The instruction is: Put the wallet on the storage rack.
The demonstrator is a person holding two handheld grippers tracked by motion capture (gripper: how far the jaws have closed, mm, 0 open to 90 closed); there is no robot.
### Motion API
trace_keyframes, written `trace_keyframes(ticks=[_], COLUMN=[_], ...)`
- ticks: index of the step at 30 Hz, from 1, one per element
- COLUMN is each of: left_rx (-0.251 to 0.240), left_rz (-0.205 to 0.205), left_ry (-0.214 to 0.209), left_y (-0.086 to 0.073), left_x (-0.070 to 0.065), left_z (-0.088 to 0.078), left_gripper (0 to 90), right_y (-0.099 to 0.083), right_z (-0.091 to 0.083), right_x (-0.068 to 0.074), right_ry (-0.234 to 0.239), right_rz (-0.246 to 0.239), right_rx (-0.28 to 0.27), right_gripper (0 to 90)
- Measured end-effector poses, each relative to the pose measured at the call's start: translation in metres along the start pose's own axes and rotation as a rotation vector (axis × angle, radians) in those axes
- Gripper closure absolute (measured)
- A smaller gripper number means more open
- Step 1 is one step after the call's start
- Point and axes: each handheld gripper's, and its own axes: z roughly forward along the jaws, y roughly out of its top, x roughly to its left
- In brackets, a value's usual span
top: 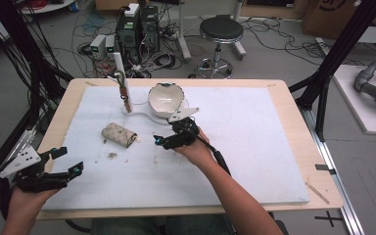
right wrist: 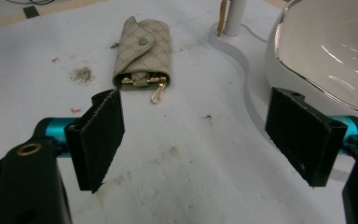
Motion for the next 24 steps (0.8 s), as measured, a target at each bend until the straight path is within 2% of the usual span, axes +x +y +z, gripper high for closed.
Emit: trace_keyframes(ticks=[8, 11, 15, 24], left_rx=[0.003, 0.003, 0.001, 0.002], left_rz=[0.004, 0.001, 0.001, 0.001], left_ry=[-0.008, -0.007, -0.004, 0.0], left_y=[0.001, 0.001, 0.001, 0.0], left_x=[0.0, 0.001, 0.001, 0.003], left_z=[0.004, 0.004, 0.003, 0.002], left_gripper=[14.6, 14.6, 14.6, 14.6], right_y=[0.019, 0.024, 0.032, 0.041], right_z=[0.024, 0.035, 0.049, 0.077], right_x=[0.008, 0.012, 0.019, 0.027], right_ry=[0.026, 0.035, 0.052, 0.072], right_rz=[-0.026, -0.049, -0.082, -0.066], right_rx=[0.015, 0.053, 0.072, 0.097], right_gripper=[20.0, 20.0, 20.1, 20.0])
